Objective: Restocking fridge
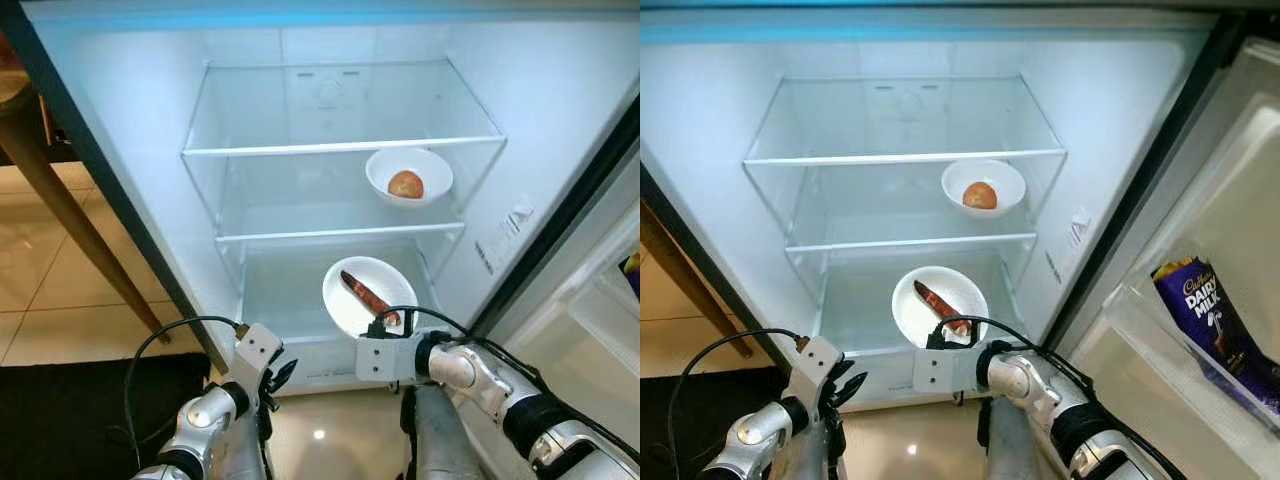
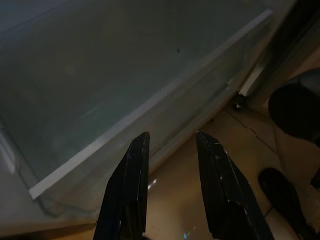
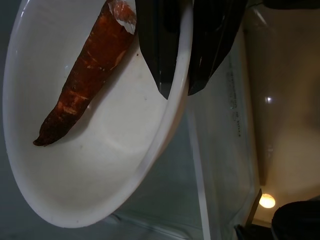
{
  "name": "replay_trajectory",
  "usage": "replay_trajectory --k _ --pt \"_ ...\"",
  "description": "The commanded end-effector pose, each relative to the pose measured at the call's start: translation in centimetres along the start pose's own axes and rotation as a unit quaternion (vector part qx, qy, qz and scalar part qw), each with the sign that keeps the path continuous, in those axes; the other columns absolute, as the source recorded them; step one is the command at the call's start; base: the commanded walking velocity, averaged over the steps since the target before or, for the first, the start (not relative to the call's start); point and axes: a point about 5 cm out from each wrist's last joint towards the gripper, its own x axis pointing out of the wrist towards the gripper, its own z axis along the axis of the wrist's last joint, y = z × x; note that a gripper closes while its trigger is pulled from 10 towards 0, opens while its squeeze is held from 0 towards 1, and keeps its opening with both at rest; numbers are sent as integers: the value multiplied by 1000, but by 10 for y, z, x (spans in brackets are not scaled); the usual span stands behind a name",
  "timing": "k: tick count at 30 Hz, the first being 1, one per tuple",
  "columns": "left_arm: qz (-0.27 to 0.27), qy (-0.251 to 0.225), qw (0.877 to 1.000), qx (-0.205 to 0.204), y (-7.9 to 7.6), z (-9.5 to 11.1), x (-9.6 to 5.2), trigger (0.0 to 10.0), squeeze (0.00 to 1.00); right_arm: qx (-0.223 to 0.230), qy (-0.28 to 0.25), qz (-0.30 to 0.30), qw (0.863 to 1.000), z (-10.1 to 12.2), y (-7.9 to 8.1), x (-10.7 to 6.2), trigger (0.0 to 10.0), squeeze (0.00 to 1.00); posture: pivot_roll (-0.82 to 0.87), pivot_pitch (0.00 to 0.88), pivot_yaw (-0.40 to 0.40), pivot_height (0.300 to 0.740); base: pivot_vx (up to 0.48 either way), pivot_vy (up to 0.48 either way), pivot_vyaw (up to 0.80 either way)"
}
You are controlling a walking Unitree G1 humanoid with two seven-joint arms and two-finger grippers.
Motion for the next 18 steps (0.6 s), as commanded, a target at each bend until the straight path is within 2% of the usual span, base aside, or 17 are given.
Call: replay_trajectory --k 1,5,6,10,11,13,18 --pt "10 -50 999 1 6 17 4 10000 0 -5 -4 -13 1000 0 -12 -5 10000 0 -41 125 -46 490 0 0 0" --pt "15 -82 997 6 13 31 6 10000 0 -13 2 -21 1000 -3 -21 -9 10000 0 -38 159 -48 490 0 0 0" --pt "17 -117 993 22 20 48 8 10000 0 -24 9 -33 999 -6 -32 -14 10000 0 -34 208 -50 490 0 0 0" --pt "13 -156 987 42 25 69 11 10000 0 -33 12 -43 998 -6 -44 -18 10000 0 -31 234 -52 490 0 0 0" --pt "13 -156 987 42 25 69 11 10000 0 -33 12 -43 998 -6 -44 -18 10000 0 -31 234 -52 490 0 0 0" --pt "10 -191 980 54 26 86 13 10000 0 -48 16 -50 997 -4 -52 -21 10000 0 -30 257 -55 490 0 0 0" --pt "2 -203 977 64 23 92 15 10000 0 -56 5 -44 997 1 -54 -21 10000 0 -30 262 -61 490 0 0 0"
